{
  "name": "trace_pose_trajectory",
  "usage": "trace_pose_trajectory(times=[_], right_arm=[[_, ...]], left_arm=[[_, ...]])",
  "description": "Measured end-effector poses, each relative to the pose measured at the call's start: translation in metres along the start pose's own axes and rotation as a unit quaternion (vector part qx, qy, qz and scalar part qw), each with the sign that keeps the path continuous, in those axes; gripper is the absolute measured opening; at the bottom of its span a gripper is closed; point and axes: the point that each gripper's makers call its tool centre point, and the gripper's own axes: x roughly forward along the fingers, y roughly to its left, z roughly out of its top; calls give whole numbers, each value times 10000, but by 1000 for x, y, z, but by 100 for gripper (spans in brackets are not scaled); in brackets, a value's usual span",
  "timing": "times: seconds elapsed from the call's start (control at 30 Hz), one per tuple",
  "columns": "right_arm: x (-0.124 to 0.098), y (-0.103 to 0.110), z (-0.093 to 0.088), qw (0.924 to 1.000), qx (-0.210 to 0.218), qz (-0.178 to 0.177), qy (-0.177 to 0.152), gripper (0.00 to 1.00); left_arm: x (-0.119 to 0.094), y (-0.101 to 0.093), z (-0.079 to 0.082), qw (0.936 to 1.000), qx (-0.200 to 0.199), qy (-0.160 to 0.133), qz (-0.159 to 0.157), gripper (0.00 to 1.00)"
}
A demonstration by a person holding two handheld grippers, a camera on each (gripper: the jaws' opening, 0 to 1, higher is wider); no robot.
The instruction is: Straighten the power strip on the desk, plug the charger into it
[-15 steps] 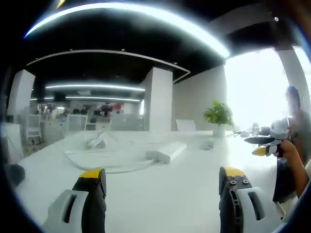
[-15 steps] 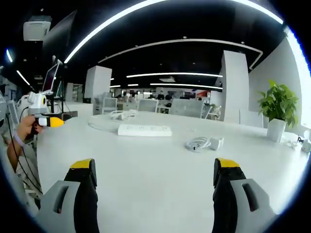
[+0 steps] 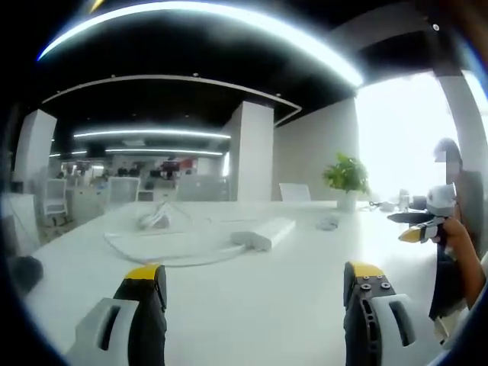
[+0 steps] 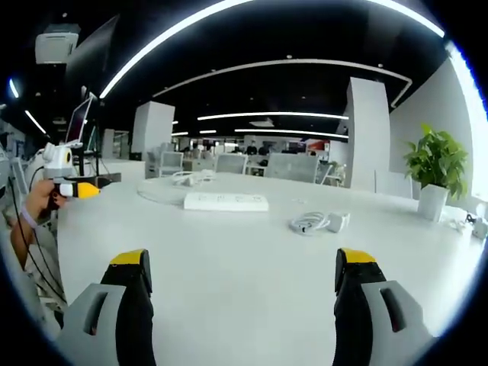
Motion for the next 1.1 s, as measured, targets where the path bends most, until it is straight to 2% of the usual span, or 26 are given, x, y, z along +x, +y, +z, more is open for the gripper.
trace_pose_trajectory(times=[0.23, 0.57, 0.7, 0.87, 1.1], right_arm=[[-1, 2, -2, 10000, 9, 16, 16, 100], [-2, 3, -2, 10000, 0, 55, -8, 100], [-4, 2, -4, 10000, 4, 48, -5, 100], [-4, 4, -6, 10000, 5, 66, 7, 100], [-2, 11, -7, 9999, -14, 168, 10, 100]], left_arm=[[0, -2, -1, 9999, 126, 92, -60, 99], [-1, -1, 14, 9962, 832, 233, -66, 99], [-1, 1, 24, 9914, 1285, 236, -11, 99], [0, 0, 32, 9867, 1599, 299, -43, 99], [6, -11, 45, 9749, 2171, 401, -279, 99]])
